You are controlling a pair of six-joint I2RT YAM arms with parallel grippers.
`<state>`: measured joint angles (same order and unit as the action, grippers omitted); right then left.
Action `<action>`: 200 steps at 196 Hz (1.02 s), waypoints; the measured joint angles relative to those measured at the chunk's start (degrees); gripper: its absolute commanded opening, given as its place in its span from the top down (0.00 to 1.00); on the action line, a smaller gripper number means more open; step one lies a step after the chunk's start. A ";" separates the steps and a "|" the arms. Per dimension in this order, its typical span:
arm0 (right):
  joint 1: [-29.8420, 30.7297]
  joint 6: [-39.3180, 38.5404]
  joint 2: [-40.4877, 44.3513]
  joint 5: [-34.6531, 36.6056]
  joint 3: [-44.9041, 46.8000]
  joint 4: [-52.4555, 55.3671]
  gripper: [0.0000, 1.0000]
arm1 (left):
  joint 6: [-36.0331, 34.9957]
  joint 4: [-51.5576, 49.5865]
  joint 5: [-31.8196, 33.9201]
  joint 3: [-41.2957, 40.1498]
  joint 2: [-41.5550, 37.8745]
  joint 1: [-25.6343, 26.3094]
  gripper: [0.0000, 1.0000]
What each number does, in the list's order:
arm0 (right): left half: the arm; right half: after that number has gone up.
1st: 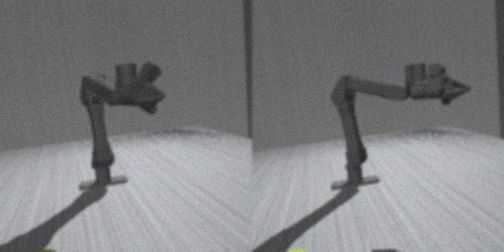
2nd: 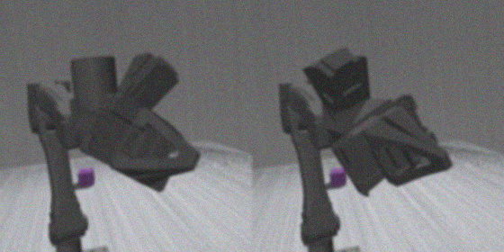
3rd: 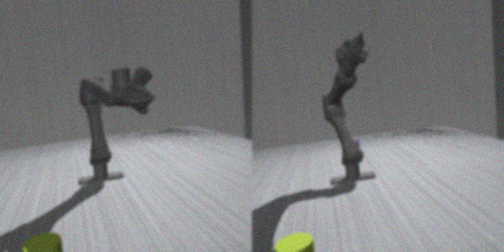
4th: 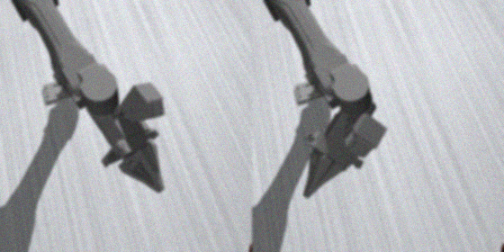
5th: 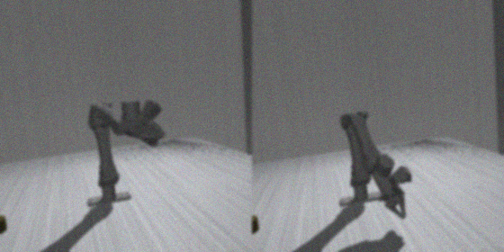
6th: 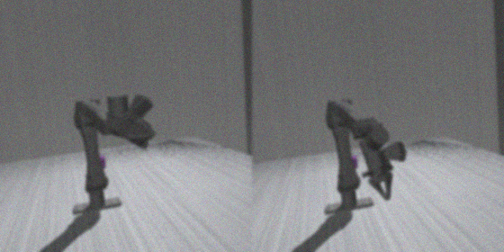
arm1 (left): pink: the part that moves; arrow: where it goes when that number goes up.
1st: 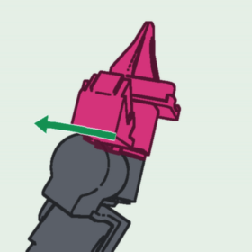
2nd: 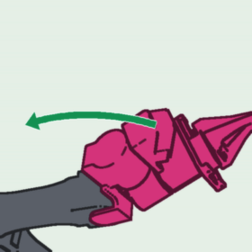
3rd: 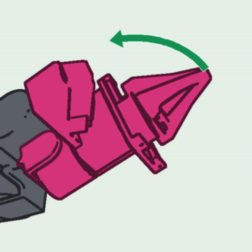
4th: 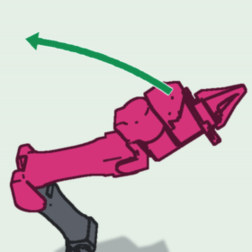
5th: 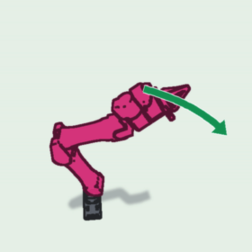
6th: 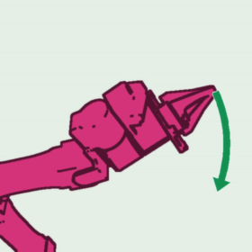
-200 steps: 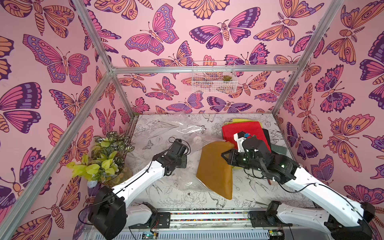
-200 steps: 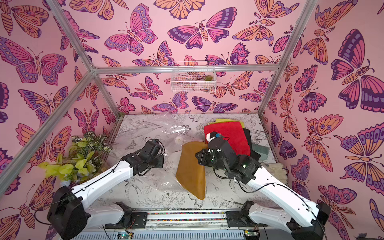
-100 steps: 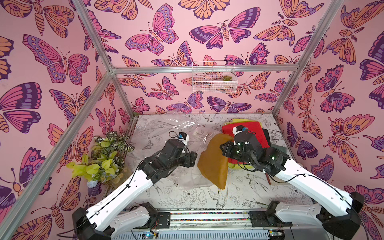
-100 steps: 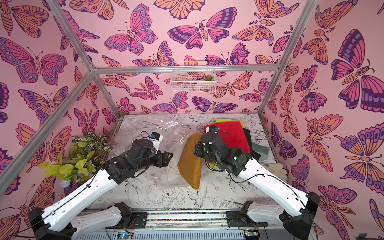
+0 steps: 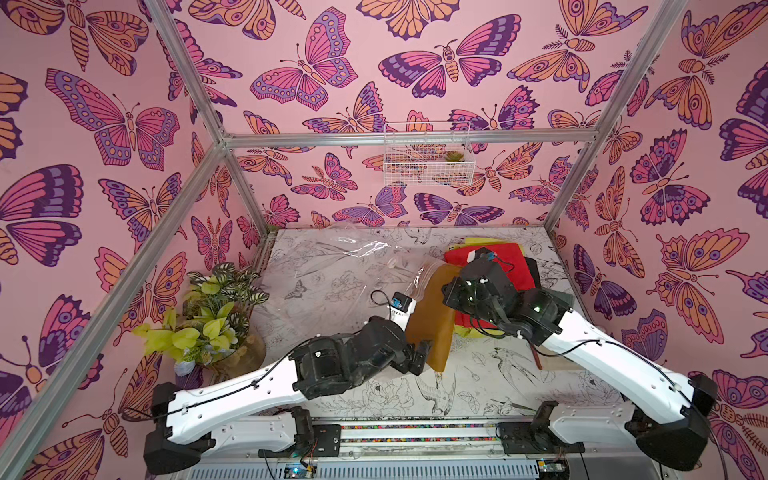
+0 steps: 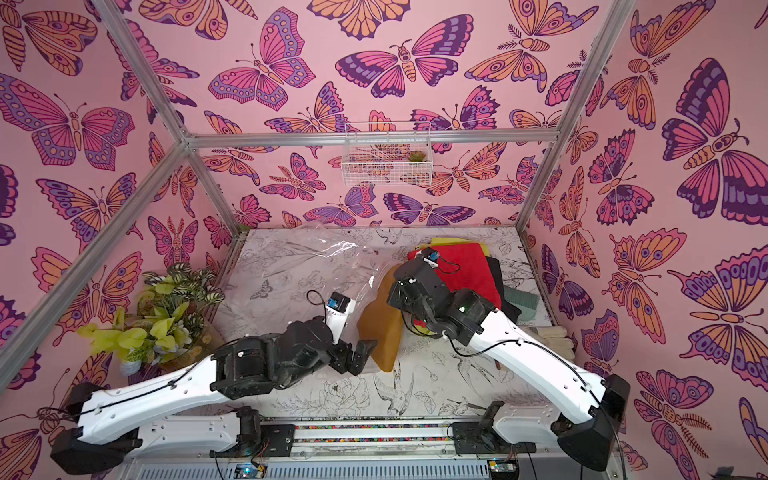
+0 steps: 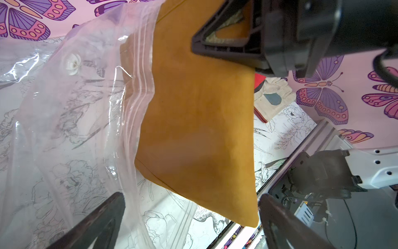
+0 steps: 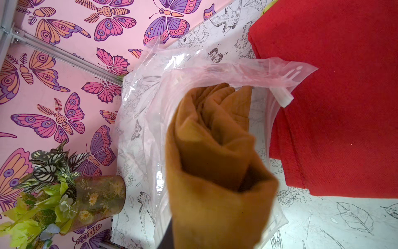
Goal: Take the trousers out of the vacuum bag
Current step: Place the trousers at the center of the board.
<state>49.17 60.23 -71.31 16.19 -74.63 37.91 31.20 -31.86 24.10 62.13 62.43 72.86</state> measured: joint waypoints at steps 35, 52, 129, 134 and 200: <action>0.00 0.44 0.00 0.81 -0.20 0.70 1.00 | 1.51 1.73 3.98 2.40 6.93 2.58 0.00; 0.00 0.90 0.02 0.92 -0.22 0.76 1.00 | 2.47 3.21 5.01 2.62 9.09 2.93 0.01; -0.11 1.33 0.48 1.14 -0.22 0.98 1.00 | 5.57 9.22 5.70 2.58 17.75 2.91 0.30; -0.13 1.33 0.61 1.14 -0.22 1.03 1.00 | 5.53 9.40 5.77 2.56 17.94 2.91 0.35; -0.74 1.51 5.07 1.11 2.21 0.57 1.00 | 6.10 11.96 4.72 2.23 17.94 2.16 1.00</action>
<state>48.42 61.73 -66.24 17.30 -72.42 38.48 37.30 -19.90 28.82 64.36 80.38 75.02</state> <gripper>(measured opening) 0.141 0.125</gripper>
